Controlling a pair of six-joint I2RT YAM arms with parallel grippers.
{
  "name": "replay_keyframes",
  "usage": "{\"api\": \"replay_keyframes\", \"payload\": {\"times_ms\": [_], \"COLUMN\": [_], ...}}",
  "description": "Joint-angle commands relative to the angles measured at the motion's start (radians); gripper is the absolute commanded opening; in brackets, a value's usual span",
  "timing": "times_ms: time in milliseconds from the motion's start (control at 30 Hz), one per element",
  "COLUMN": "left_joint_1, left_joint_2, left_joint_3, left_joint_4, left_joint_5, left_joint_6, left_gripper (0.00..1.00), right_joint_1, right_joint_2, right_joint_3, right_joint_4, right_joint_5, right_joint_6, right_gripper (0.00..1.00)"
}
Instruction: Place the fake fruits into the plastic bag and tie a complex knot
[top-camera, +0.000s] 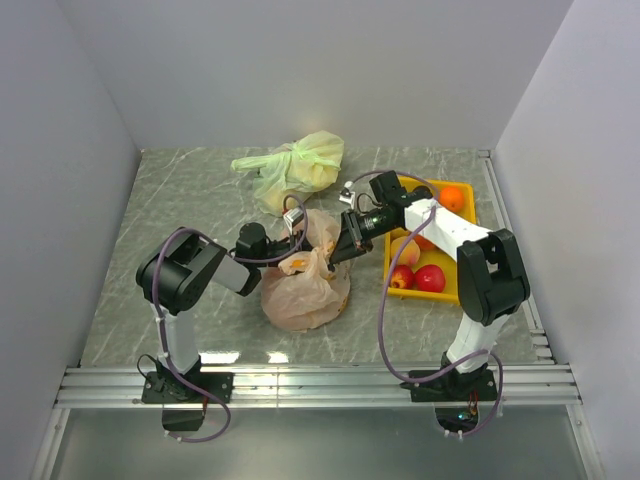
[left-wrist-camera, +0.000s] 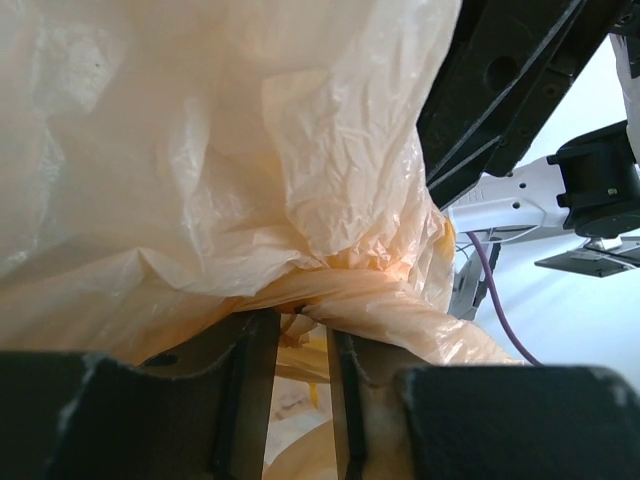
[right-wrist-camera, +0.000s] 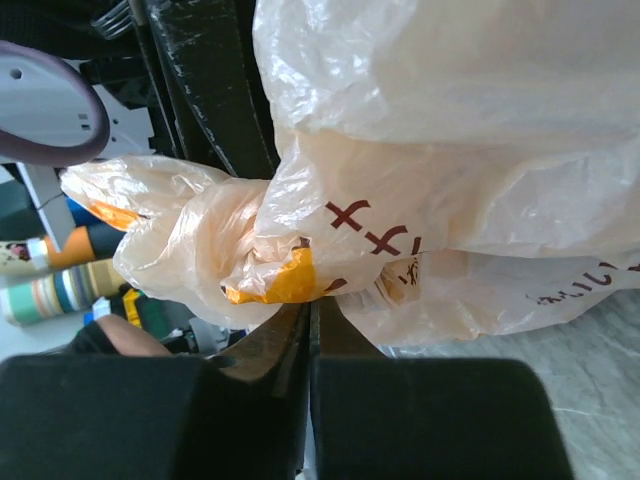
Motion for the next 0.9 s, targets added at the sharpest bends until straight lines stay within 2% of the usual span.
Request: {"api": "replay_keyframes", "payload": {"times_ms": [0, 300, 367, 400, 533, 567, 633, 667, 700, 733, 767, 867], "left_joint_1": [-0.008, 0.004, 0.009, 0.013, 0.021, 0.019, 0.019, 0.021, 0.019, 0.018, 0.018, 0.018], "left_joint_2": [-0.037, -0.117, -0.132, -0.133, -0.158, -0.161, -0.160, -0.157, -0.150, -0.132, -0.124, -0.101], "left_joint_3": [0.026, -0.001, -0.009, -0.012, -0.020, -0.020, -0.012, -0.009, -0.006, -0.001, 0.000, 0.005], "left_joint_4": [0.579, 0.365, 0.340, 0.332, 0.300, 0.292, 0.263, 0.259, 0.262, 0.289, 0.301, 0.331], "left_joint_5": [-0.009, 0.008, 0.010, 0.011, 0.016, 0.014, 0.013, 0.013, 0.013, 0.014, 0.011, 0.005], "left_joint_6": [-0.007, 0.117, 0.124, 0.128, 0.146, 0.152, 0.172, 0.175, 0.174, 0.160, 0.151, 0.131], "left_gripper": [0.32, 0.38, 0.41, 0.45, 0.45, 0.43, 0.27, 0.16, 0.01, 0.00, 0.01, 0.00], "right_joint_1": [0.029, 0.020, 0.020, 0.021, 0.020, 0.020, 0.023, 0.025, 0.025, 0.022, 0.018, -0.003], "right_joint_2": [0.019, -0.061, -0.068, -0.071, -0.076, -0.076, -0.073, -0.068, -0.065, -0.062, -0.065, -0.088], "right_joint_3": [0.018, 0.044, 0.049, 0.048, 0.051, 0.051, 0.054, 0.063, 0.066, 0.069, 0.063, 0.045], "right_joint_4": [-0.039, 0.009, 0.009, 0.012, 0.009, 0.007, 0.004, -0.017, -0.029, -0.042, -0.055, -0.081], "right_joint_5": [0.076, 0.088, 0.085, 0.085, 0.087, 0.082, 0.079, 0.087, 0.082, 0.084, 0.082, 0.064], "right_joint_6": [-0.050, -0.042, -0.047, -0.047, -0.051, -0.053, -0.053, -0.057, -0.066, -0.071, -0.082, -0.105], "right_gripper": [0.00, 0.00, 0.00, 0.00, 0.00, 0.00, 0.00, 0.00, 0.04, 0.09, 0.20, 0.39]}}
